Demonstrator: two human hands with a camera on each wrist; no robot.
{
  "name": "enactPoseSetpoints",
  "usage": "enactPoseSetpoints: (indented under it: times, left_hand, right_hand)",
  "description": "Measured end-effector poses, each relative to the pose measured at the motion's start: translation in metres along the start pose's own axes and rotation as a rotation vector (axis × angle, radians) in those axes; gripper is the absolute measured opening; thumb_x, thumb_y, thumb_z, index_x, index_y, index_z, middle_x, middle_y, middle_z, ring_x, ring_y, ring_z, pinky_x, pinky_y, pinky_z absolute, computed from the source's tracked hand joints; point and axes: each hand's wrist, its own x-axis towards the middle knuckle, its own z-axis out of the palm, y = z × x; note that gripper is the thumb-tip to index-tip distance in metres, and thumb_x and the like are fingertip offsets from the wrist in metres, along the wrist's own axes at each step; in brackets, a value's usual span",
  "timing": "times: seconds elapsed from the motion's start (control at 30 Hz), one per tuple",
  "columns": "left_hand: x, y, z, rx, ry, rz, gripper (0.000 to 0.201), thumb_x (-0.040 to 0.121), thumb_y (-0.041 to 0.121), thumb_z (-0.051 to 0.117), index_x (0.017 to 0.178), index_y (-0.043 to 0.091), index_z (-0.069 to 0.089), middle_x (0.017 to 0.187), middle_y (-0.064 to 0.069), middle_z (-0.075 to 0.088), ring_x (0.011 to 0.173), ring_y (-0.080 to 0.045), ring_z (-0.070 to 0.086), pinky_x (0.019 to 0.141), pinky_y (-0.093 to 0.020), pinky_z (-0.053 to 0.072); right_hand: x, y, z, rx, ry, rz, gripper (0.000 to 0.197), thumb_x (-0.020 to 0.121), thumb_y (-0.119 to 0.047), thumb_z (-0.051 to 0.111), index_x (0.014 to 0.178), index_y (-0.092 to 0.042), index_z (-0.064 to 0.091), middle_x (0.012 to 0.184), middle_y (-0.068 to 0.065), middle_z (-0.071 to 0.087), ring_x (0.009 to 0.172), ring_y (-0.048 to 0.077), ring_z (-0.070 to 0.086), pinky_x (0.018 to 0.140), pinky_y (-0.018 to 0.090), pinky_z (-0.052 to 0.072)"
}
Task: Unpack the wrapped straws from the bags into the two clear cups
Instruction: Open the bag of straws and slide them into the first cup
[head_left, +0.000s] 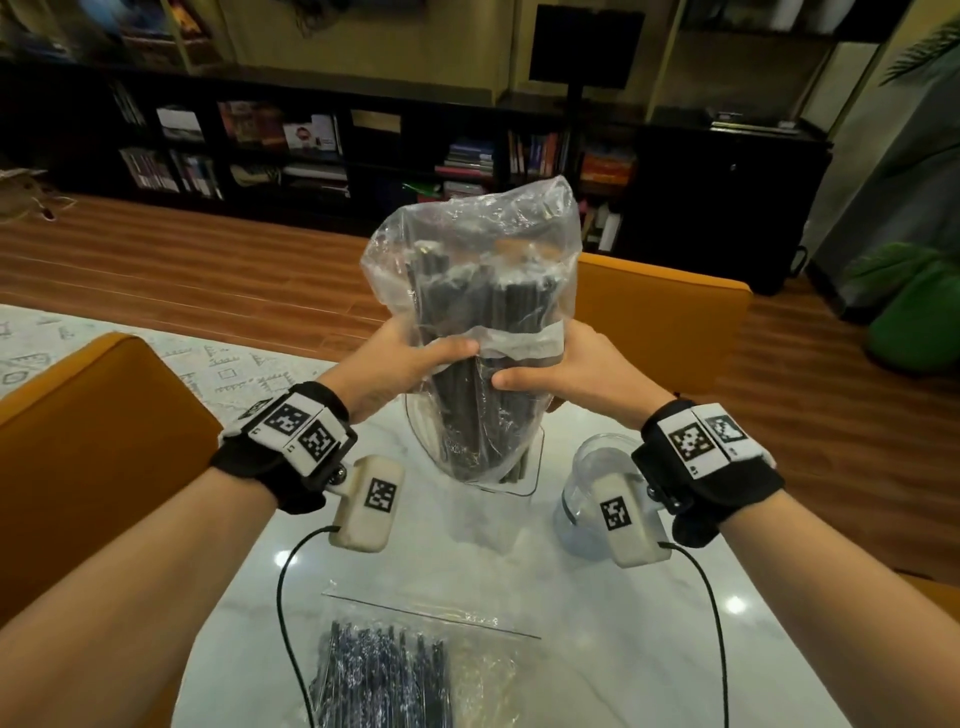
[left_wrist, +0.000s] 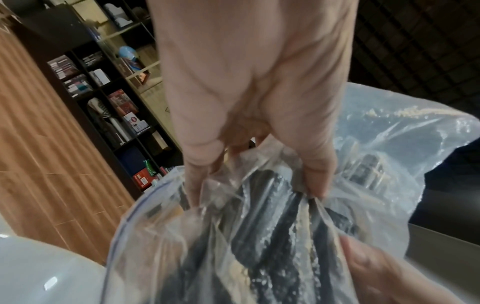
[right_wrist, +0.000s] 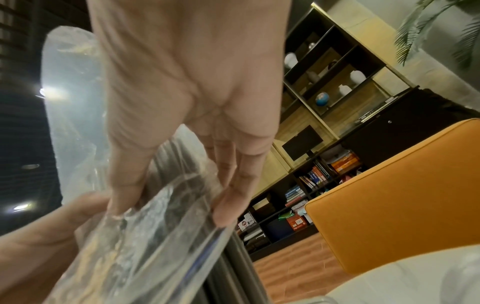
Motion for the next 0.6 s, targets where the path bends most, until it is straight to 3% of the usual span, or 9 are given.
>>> enactPoseSetpoints:
  times: [0.1,0.17,0.27,0.37,0.5,0.6]
  left_hand:
    - [-0.002,0.002,0.0,0.029,-0.028,-0.008,0.037,0.089,0.013,0.067,0.125,0.012,0.058,0.111,0.001,0.071,0.087,0.001,0.071,0.064,-0.012,0.053]
    - [0.0,0.002,0.0,0.062,-0.026,-0.004,0.052,0.079,0.015,0.078,0.127,0.015,0.059,0.118,-0.002,0.07,0.102,-0.01,0.07,0.078,-0.024,0.057]
    - [0.004,-0.003,0.003,0.131,0.1,0.067,0.065,0.069,0.015,0.086,0.128,0.011,0.059,0.122,-0.004,0.069,0.117,-0.021,0.062,0.099,-0.038,0.051]
    - [0.006,-0.007,0.009,0.111,0.166,0.11,0.056,0.074,0.009,0.083,0.125,0.003,0.06,0.12,-0.007,0.07,0.114,-0.02,0.065,0.096,-0.029,0.053]
    - [0.004,-0.015,0.022,0.061,0.202,0.096,0.049,0.083,0.002,0.073,0.128,-0.001,0.054,0.117,-0.008,0.069,0.108,-0.018,0.065,0.094,-0.029,0.052]
    - [0.003,-0.017,0.033,-0.044,0.195,0.044,0.048,0.083,0.001,0.068,0.128,0.003,0.053,0.116,-0.008,0.069,0.108,-0.018,0.066,0.099,-0.034,0.051]
  right_hand:
    - [-0.005,-0.005,-0.003,-0.048,0.025,-0.006,0.052,0.072,-0.037,0.084,0.115,-0.033,0.056,0.1,-0.018,0.068,0.092,0.002,0.068,0.061,0.02,0.059]
    - [-0.007,-0.007,-0.005,-0.06,0.053,-0.017,0.055,0.072,-0.037,0.084,0.119,-0.028,0.057,0.101,-0.014,0.069,0.092,0.002,0.068,0.062,0.022,0.061]
    - [-0.011,-0.009,-0.007,-0.052,0.056,-0.011,0.051,0.074,-0.041,0.081,0.119,-0.027,0.059,0.098,-0.013,0.071,0.082,0.001,0.069,0.055,0.021,0.059]
    - [-0.016,-0.008,-0.013,-0.066,0.06,0.023,0.044,0.075,-0.048,0.078,0.114,-0.032,0.065,0.092,-0.022,0.068,0.074,-0.01,0.062,0.054,0.006,0.045]
    - [-0.021,0.0,-0.01,0.019,0.041,0.049,0.029,0.076,-0.043,0.08,0.1,-0.042,0.063,0.093,-0.021,0.071,0.083,-0.006,0.066,0.064,0.013,0.05]
    - [-0.022,0.004,-0.004,0.028,0.107,0.029,0.034,0.076,-0.042,0.08,0.103,-0.043,0.06,0.099,-0.023,0.07,0.094,-0.008,0.065,0.077,0.013,0.053]
